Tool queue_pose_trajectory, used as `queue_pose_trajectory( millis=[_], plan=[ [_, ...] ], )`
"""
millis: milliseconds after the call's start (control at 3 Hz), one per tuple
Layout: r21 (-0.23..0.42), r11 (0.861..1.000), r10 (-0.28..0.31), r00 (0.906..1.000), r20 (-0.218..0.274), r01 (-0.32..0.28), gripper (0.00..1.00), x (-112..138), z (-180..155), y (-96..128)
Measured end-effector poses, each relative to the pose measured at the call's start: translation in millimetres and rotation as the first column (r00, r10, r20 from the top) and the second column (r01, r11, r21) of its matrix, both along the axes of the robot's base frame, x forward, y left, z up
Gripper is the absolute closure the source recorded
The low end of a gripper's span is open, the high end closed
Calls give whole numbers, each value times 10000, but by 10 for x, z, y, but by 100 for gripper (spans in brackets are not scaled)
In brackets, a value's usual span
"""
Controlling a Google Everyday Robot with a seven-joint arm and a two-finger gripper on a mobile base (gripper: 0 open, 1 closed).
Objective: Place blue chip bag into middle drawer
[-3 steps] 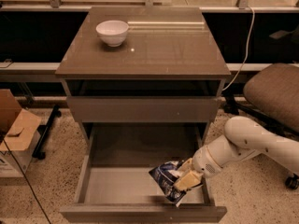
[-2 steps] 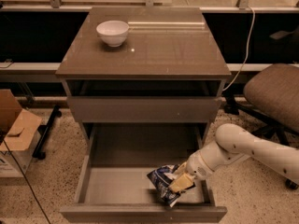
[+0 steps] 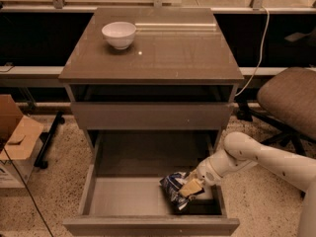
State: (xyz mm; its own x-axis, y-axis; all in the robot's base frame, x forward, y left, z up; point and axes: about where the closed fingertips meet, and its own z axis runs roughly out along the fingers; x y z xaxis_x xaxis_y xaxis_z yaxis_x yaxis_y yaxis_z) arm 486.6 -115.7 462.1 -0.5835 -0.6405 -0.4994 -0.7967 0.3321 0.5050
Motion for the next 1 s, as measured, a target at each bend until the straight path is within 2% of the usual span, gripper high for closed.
queue_pose_trajectory(
  millis=[667, 1000],
  plan=[
    [22, 10000, 15, 10000, -44, -15, 15, 10, -34, 20],
    [34, 10000, 41, 10000, -72, -40, 0, 0, -45, 34]
  ],
)
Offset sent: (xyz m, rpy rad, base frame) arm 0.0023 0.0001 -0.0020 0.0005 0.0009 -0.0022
